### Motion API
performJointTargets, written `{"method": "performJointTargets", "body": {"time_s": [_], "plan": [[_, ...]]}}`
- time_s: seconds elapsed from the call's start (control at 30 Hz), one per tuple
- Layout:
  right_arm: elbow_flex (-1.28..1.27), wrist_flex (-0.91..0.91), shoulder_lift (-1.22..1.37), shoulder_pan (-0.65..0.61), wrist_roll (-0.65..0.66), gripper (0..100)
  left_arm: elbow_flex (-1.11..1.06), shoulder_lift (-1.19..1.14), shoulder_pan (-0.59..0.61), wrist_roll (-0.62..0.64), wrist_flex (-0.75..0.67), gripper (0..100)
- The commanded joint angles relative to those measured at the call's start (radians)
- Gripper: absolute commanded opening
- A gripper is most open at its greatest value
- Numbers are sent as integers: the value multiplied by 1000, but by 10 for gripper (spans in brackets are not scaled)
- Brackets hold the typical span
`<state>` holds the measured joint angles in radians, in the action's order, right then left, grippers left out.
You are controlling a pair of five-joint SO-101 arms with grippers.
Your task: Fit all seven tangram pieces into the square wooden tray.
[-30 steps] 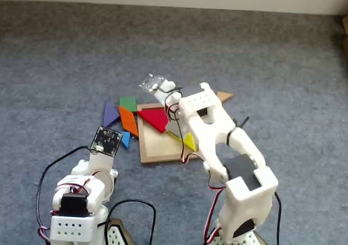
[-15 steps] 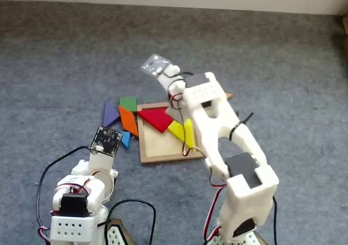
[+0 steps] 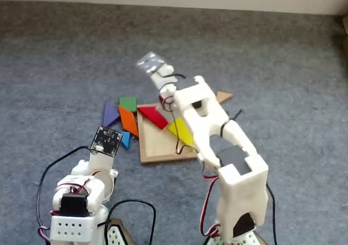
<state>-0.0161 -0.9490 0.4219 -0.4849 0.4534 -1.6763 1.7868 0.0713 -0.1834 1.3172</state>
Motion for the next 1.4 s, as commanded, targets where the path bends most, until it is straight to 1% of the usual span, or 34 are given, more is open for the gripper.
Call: {"method": "performJointTargets", "body": {"time_s": [0.0, 0.13, 0.27, 0.33, 0.43, 0.53, 0.73, 0.87, 0.93, 1.0, 1.1, 1.17, 1.27, 1.37], "plan": [[21, 10, 4, 88, -9, 18, -19, 25, -5, 8, 5, 46], [10, 10, -88, 110, -11, 18, -19, 25, -5, 8, 5, 46], [-74, -2, -219, 131, -12, 18, -19, 25, -5, 8, 5, 46], [-117, 10, -274, 131, -51, 18, -19, 25, -5, 8, 5, 46], [-188, 104, -328, 119, -161, 18, -19, 25, -5, 8, 5, 46], [-255, 208, -348, 67, -226, 18, -19, 25, -5, 8, 5, 46], [-366, 403, -344, -68, -265, 18, -19, 25, -5, 8, 5, 46], [-467, 572, -329, -107, -276, 18, -19, 25, -5, 8, 5, 46], [-501, 615, -280, -108, -272, 18, -19, 25, -5, 8, 5, 46], [-515, 616, -213, -105, -270, 18, -19, 25, -5, 8, 5, 46], [-515, 615, -157, -64, -269, 19, -19, 25, -5, 8, 5, 46], [-515, 584, -186, -24, -245, 19, -19, 25, -5, 8, 5, 46], [-515, 493, -269, 47, -161, 19, -19, 25, -5, 8, 5, 46], [-515, 441, -340, 113, -147, 21, -19, 25, -5, 8, 5, 46]]}}
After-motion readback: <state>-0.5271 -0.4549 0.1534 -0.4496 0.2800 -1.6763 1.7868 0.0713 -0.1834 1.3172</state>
